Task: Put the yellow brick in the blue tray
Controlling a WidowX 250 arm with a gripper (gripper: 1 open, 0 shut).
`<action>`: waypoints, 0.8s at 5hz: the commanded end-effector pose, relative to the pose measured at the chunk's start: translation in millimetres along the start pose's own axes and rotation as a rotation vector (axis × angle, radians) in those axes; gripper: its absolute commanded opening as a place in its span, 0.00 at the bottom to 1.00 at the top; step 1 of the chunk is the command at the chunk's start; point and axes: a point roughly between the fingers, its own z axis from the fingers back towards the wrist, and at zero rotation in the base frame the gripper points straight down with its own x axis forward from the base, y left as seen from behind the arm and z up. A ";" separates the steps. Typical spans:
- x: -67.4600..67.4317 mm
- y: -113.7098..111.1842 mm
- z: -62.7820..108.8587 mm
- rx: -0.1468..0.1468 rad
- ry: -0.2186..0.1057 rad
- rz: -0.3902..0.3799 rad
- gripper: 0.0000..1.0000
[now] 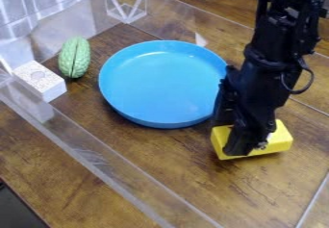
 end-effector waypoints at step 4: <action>1.0 15.7 32.0 0.041 -0.048 0.011 0.00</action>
